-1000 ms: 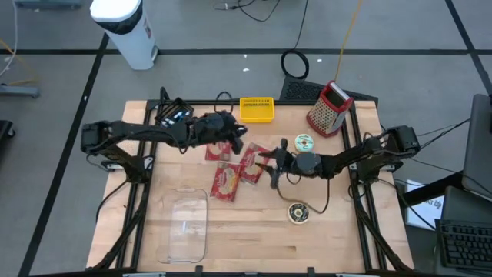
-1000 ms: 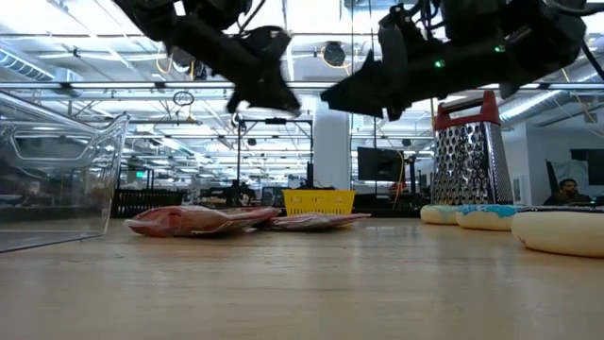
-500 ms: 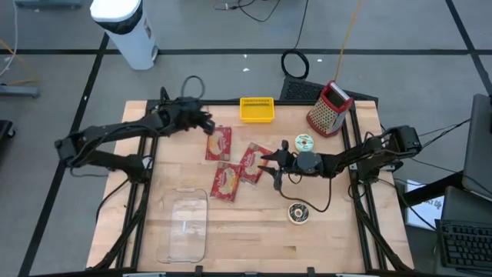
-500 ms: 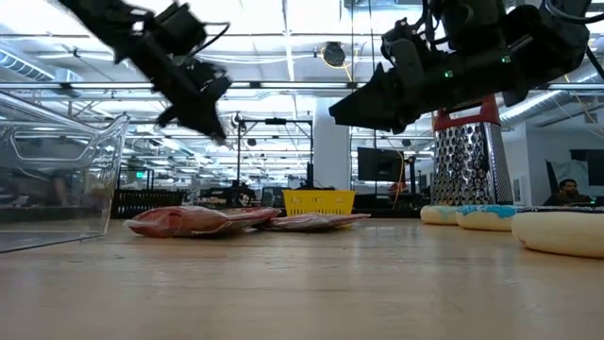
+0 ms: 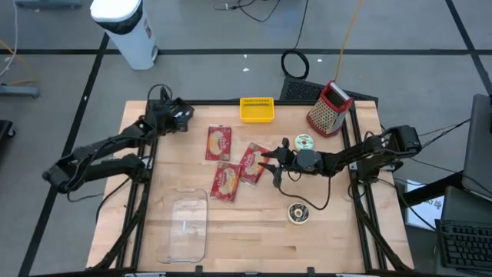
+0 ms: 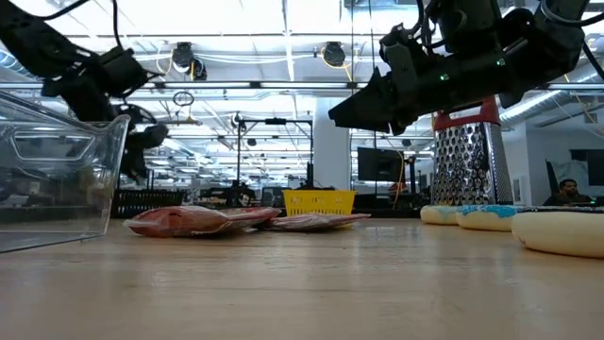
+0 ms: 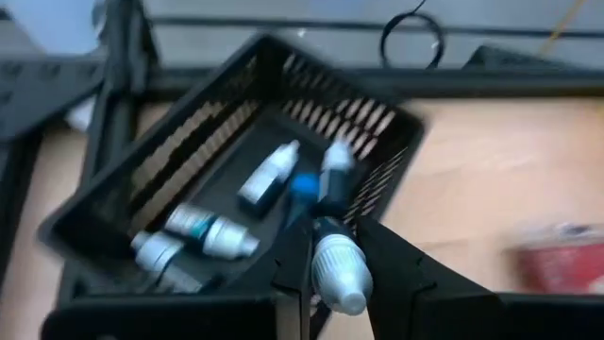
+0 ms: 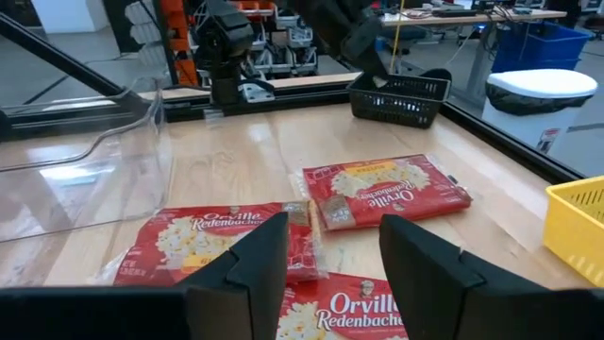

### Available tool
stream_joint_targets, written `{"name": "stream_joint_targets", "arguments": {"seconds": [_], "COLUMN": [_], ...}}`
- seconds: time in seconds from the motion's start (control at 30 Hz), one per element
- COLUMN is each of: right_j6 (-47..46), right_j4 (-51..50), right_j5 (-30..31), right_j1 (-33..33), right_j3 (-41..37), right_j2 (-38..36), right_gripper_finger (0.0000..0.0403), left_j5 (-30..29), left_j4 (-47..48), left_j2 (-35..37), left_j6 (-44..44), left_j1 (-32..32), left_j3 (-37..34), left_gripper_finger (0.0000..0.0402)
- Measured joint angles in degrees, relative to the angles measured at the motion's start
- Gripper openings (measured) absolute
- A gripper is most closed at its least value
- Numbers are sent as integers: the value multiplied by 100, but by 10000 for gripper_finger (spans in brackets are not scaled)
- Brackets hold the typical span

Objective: Pick & Place Food Item
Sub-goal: Put the purple food coloring bottle into the black bin, then put the light blue donut into the yellow bin

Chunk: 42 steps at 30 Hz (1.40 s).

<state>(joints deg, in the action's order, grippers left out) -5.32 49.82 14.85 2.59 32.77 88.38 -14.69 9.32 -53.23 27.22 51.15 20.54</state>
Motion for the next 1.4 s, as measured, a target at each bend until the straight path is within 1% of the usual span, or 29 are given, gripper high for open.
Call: {"name": "stream_joint_targets", "arguments": {"seconds": [0.17,0.3,0.43,0.57,0.77,0.87,1.0,1.07,1.13,1.2,1.27,1.33,1.4], "right_j6": [0,0,0,-2,-6,-224,-461,-689,-1135,-1774,-2429,-2905,-3126], "right_j4": [-6,-11,-38,-92,-163,-411,-1511,-2526,-3421,-4414,-5206,-5845,-6242], "right_j5": [-2,0,0,0,0,-3,77,483,1068,1602,1945,2129,2115], "right_j1": [0,0,0,0,0,-21,-120,-150,-151,-151,-182,-234,-377], "right_j3": [0,0,0,0,0,0,11,4,3,6,4,4,4], "right_j2": [0,0,0,0,0,-25,-527,-950,-1359,-1749,-2018,-2173,-2176], "right_gripper_finger": [155,155,155,155,155,155,155,155,155,155,155,155,155], "left_j5": [-84,-85,-198,-215,-200,54,455,804,1224,1640,2042,2367,2557], "left_j4": [208,192,207,210,201,262,427,424,323,107,-269,-644,-1025], "left_j2": [-71,-79,-79,-79,-70,-43,173,373,604,856,1079,1253,1339], "left_j6": [12,-9,0,3,-108,-206,37,-27,-151,-207,-201,-202,-207], "left_j1": [204,246,245,245,245,245,245,244,214,145,49,-68,-196], "left_j3": [-101,-103,-103,-103,-101,-9,203,317,429,482,498,503,507], "left_gripper_finger": [75,87,109,147,220,246,267,274,278,280,280,280,280]}}
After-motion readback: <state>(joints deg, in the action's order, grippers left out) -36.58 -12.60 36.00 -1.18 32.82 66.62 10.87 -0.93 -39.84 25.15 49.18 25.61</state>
